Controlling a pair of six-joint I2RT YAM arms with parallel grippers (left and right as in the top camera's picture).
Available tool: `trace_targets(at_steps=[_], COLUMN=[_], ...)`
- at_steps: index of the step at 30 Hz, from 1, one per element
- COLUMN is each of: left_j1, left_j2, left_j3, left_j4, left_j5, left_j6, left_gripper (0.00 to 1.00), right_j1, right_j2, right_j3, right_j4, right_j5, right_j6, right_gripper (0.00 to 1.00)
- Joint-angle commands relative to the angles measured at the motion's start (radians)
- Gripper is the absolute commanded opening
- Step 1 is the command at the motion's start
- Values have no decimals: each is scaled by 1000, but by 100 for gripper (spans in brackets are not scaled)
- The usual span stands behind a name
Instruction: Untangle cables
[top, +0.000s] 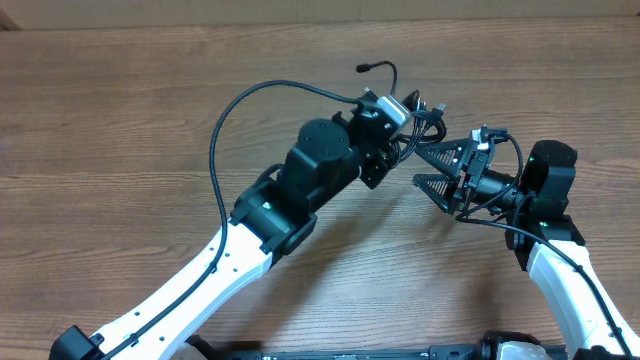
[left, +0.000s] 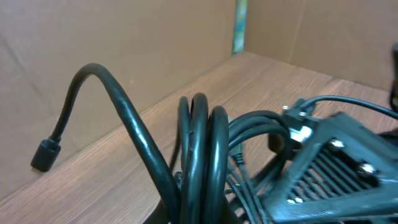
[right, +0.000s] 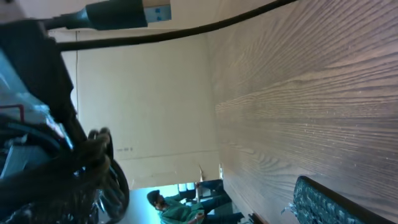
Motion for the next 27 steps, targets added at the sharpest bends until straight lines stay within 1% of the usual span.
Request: trace_targets(at_steps=[1,9,18,24,27], left_j1=[-26,-54,-55,-55,-55], left_j2=[23,43,42,37,30], left_j3=[28,28,28,28,28], left_j4=[22,74,193,217,231], left_j5=[1,2,5,60,69], left_j6=[7,-6,-101,-129,-167], left_gripper=[4,4,4,4,4], right_j1=[5,5,5,5,5], right_j2=[3,3,3,3,3], right_j3=[-4,-4,-5,-5,-5], right_j4=[6,6,4,0,-8], right_j5=[3,16,29,89,127], right_j6=[5,4,-26,-26,-27], right_gripper=[100,100,100,100,100])
